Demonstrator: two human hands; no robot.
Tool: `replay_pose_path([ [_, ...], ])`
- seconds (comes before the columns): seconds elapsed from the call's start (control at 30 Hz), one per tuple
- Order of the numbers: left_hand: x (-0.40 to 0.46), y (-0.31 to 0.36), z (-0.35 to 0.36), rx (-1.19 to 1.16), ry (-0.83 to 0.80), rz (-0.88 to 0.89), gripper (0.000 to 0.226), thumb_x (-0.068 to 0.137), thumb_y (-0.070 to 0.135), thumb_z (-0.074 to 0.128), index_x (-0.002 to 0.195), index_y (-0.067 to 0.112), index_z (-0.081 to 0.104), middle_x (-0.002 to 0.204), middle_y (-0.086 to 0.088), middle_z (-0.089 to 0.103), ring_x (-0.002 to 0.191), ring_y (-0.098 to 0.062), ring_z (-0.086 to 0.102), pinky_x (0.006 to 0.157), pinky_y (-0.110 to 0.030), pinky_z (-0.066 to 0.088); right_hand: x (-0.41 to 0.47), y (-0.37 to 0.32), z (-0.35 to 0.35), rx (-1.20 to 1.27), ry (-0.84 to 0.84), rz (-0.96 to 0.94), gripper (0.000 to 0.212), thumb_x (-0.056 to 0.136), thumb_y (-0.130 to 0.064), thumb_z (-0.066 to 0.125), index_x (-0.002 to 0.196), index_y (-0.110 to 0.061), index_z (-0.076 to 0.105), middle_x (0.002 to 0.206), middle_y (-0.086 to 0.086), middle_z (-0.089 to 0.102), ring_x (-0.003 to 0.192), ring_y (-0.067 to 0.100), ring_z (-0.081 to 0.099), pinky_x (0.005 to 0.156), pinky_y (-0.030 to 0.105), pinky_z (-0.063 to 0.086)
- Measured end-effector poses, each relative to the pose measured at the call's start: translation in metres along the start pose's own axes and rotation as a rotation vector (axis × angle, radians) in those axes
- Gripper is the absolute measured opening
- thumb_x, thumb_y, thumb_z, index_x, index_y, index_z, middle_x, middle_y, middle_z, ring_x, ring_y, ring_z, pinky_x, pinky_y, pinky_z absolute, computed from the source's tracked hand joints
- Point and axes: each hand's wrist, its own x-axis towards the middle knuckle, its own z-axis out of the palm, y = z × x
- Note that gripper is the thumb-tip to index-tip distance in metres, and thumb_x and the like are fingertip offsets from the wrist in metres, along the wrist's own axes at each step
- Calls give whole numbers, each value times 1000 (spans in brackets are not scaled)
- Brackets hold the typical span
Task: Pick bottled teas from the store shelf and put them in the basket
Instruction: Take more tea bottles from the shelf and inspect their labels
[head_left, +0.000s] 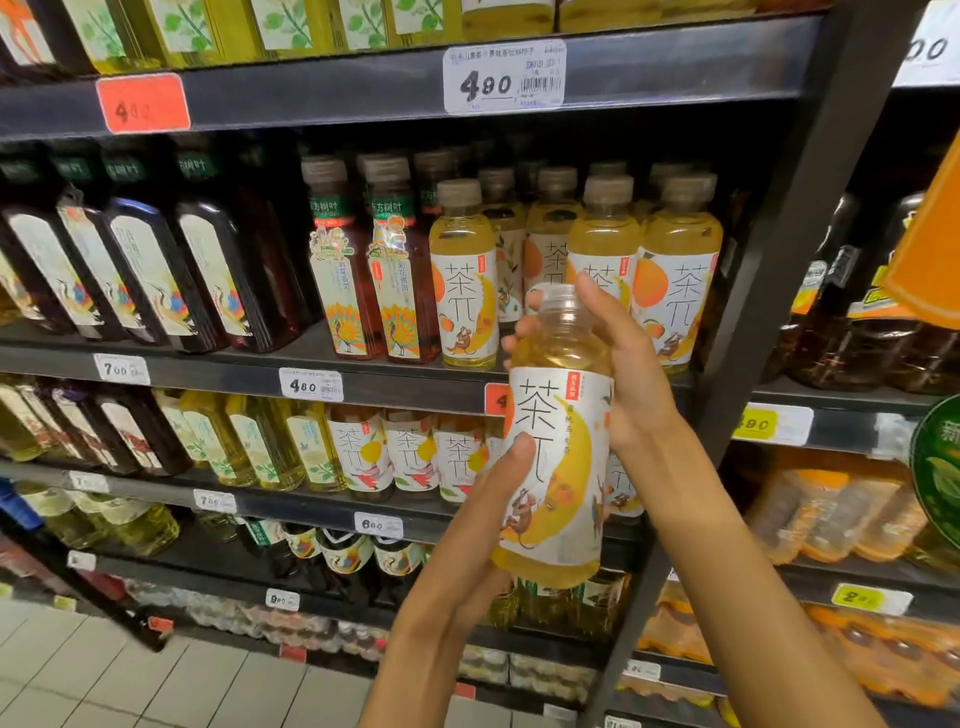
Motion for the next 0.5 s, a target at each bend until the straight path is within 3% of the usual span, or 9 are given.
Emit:
replay_pose_path([
  [0.07, 0, -1, -6, 83, 50, -31, 43, 73, 67, 61, 110, 45, 68, 126, 3, 63, 120, -26, 58, 100, -38, 49, -6, 1, -3, -29, 80, -4, 33, 81, -41, 60, 88, -10, 67, 76, 7, 72, 74, 20, 69, 73, 30, 56],
  [0.13, -2, -3, -9, 117, 76, -50, 57, 67, 76, 61, 115, 45, 65, 128, 6, 63, 119, -20, 59, 103, -42, 46, -13, 5, -5, -85, 169, -2, 32, 78, -42, 64, 90, -13, 68, 79, 8, 73, 77, 21, 69, 73, 31, 57],
  [0.23, -7, -6, -6, 26, 48, -71, 55, 68, 73, 61, 114, 43, 66, 123, 4, 67, 114, -15, 63, 95, -38, 51, -24, 10, -7, -32, 235, 45, 47, 75, -44, 67, 109, -11, 64, 88, 11, 74, 83, 24, 71, 66, 30, 57],
  [0.27, -7, -7, -5, -23, 45, -73, 55, 72, 69, 59, 118, 39, 65, 120, 1, 68, 111, -17, 65, 90, -36, 54, -27, 11, -8, -18, 240, 54, 52, 76, -45, 66, 113, -10, 63, 96, 13, 74, 90, 25, 71, 69, 31, 58],
  [0.33, -10, -5, -2, -195, -10, -95, 60, 82, 61, 53, 123, 19, 64, 107, -10, 71, 92, -24, 70, 74, -37, 58, -30, 10, -10, 11, 231, 73, 57, 81, -47, 60, 121, -7, 61, 115, 18, 68, 109, 29, 65, 90, 36, 54],
  [0.4, -13, -2, 4, -384, -155, -144, 62, 81, 58, 57, 115, 6, 66, 89, -17, 69, 71, -28, 67, 63, -35, 57, -30, 10, -9, 57, 216, 95, 58, 84, -47, 55, 124, -5, 60, 126, 19, 62, 121, 33, 56, 105, 42, 42],
  [0.5, -11, -3, 5, -440, -234, -158, 58, 79, 51, 66, 119, 9, 62, 92, -17, 68, 75, -30, 67, 66, -36, 57, -29, 15, -4, 155, 176, 99, 55, 80, -51, 57, 110, -6, 70, 105, 14, 71, 104, 30, 66, 92, 41, 53],
])
